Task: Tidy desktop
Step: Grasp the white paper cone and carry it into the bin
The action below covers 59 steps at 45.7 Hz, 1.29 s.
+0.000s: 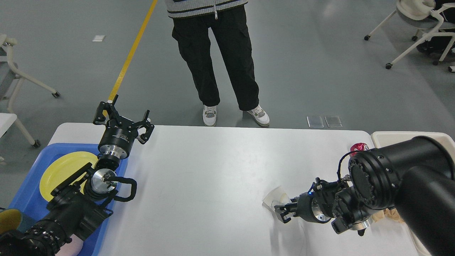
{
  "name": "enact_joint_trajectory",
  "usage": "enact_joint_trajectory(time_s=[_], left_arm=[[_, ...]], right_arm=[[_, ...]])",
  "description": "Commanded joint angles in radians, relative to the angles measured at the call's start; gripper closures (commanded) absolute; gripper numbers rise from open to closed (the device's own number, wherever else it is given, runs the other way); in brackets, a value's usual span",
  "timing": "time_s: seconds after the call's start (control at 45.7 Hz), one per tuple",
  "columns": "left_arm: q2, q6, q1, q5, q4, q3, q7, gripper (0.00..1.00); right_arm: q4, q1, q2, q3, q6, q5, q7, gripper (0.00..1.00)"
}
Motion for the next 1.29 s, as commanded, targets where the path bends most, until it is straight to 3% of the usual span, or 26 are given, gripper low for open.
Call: enact_joint_trajectory(time_s=[0.0, 0.175, 0.284, 0.394, 0.481, 0.547, 0.656, 0.787, 0.984, 1.268], left_arm=[[0.001, 0.0, 0.0, 0.001, 0.0, 0.0, 0.0, 0.01], [0.0, 0.0, 0.0, 0.001, 0.0, 0.0, 0.0, 0.01], [0.0, 0.0, 0.0, 0.001, 0.0, 0.0, 0.0, 0.01], [0.001, 0.0, 0.0, 0.001, 0.0, 0.0, 0.0, 0.0], [0.001, 0.0, 0.0, 0.001, 0.001, 0.0, 0.0, 0.01], [0.001, 0.0, 0.002, 0.001, 0.0, 0.0, 0.0, 0.01], [0.001, 0.0, 0.002, -0.001, 0.001, 0.0, 0.0, 0.01], [0.001, 0.0, 0.0, 0.001, 0.0, 0.0, 0.0, 0.01], [0.001, 0.0, 0.0, 0.001, 0.001, 0.0, 0.0, 0.01], [0.001, 0.0, 0.002, 0.001, 0.001, 0.0, 0.0, 0.01]], right_arm=[[0.022, 0.048, -0.042, 0.01, -0.006, 0.005, 0.0, 1.0], [0.109, 0.192, -0.168, 0.065, 0.055, 0.04, 0.0, 1.0], [0.154, 0.326, -0.301, 0.16, 0.271, 0.045, 0.0, 1.0], [0.189, 0.448, -0.463, 0.303, 0.557, 0.108, -0.003, 1.0], [0.215, 0.55, -0.512, 0.351, 0.786, 0.161, -0.006, 1.0], [0.241, 0.614, -0.512, 0.354, 0.869, 0.186, -0.009, 1.0], [0.257, 0.644, -0.49, 0.348, 0.798, 0.192, -0.043, 1.0], [0.159, 0.555, -0.47, 0.28, 0.698, 0.194, -0.182, 1.0], [-0.179, 0.262, -0.486, 0.133, 0.623, 0.223, -0.288, 1.0], [-0.706, -0.25, -0.527, 0.087, 0.521, 0.499, -0.422, 1.0]])
